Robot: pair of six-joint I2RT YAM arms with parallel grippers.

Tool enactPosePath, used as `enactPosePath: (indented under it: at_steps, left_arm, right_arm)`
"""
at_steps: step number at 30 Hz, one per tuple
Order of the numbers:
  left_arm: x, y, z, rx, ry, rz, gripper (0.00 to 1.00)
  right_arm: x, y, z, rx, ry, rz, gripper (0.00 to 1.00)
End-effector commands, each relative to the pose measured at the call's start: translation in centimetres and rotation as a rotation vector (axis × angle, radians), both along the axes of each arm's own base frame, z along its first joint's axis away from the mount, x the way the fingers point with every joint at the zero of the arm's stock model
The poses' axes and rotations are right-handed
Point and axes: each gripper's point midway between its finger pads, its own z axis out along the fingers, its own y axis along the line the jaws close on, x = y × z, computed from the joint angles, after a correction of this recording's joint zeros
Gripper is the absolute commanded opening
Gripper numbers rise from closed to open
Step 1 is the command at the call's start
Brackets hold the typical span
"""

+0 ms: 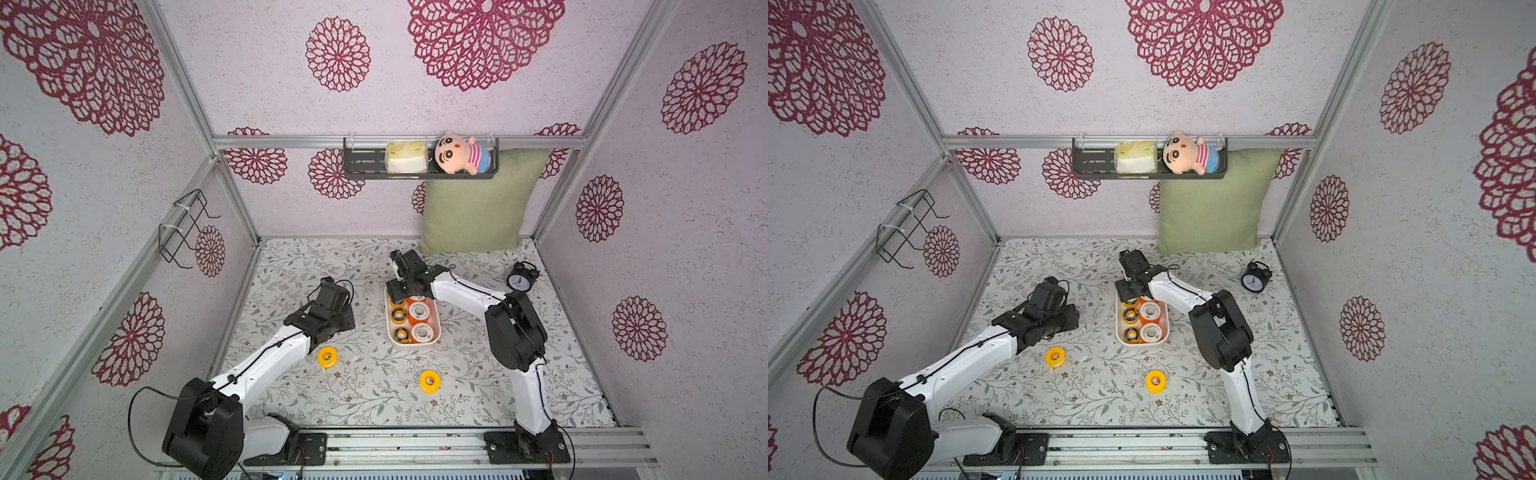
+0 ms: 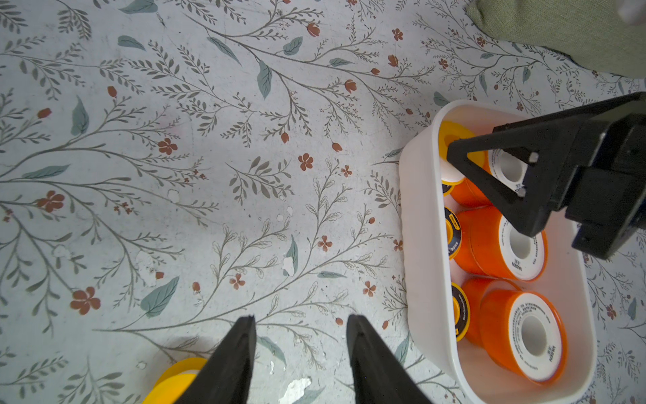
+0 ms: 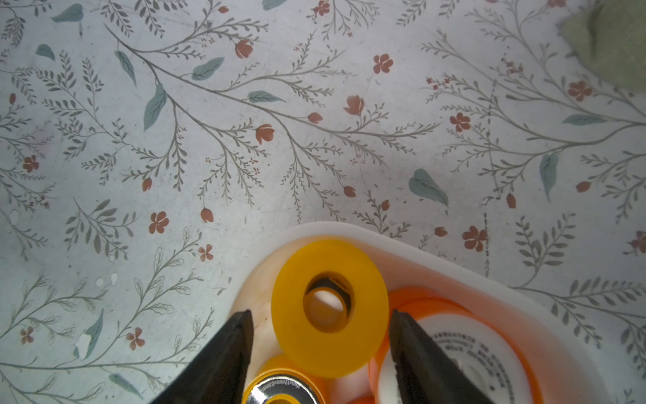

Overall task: Put the sealing tape into the storage box
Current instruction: Place the sealing tape in the storage box.

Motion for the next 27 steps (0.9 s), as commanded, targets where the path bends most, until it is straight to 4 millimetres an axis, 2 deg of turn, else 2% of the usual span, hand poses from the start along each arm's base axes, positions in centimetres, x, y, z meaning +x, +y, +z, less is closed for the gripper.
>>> enactPosePath:
  at_steps: [1,8,11,16,20,27]
  left_arm:
    - [0.3,0.3,0.0,0.0,-0.011,0.007,0.49]
    - [0.1,0.6,0.1,0.006,-0.013,0.018,0.49]
    - [-0.2,1.2,0.0,0.025,-0.008,0.044,0.49]
    - [-1.3,2.8,-0.4,0.062,0.01,0.106,0.57]
    - [-2.6,3.7,-1.2,0.065,0.043,0.15,0.61]
    - [-4.8,5.0,-2.5,0.06,0.077,0.203,0.68]
  right_arm:
    - [0.4,0.1,0.5,-0.023,-0.018,-0.002,0.71]
    - [0.3,0.0,1.6,-0.012,-0.041,-0.011,0.72]
    - [0.2,-0.1,3.2,0.025,-0.074,-0.013,0.72]
    - [-0.3,-0.9,5.9,0.122,-0.129,-0.03,0.73]
    - [-0.5,-2.8,7.1,0.214,-0.144,-0.067,0.73]
    - [-0.5,-8.1,6.8,0.322,-0.122,-0.16,0.73]
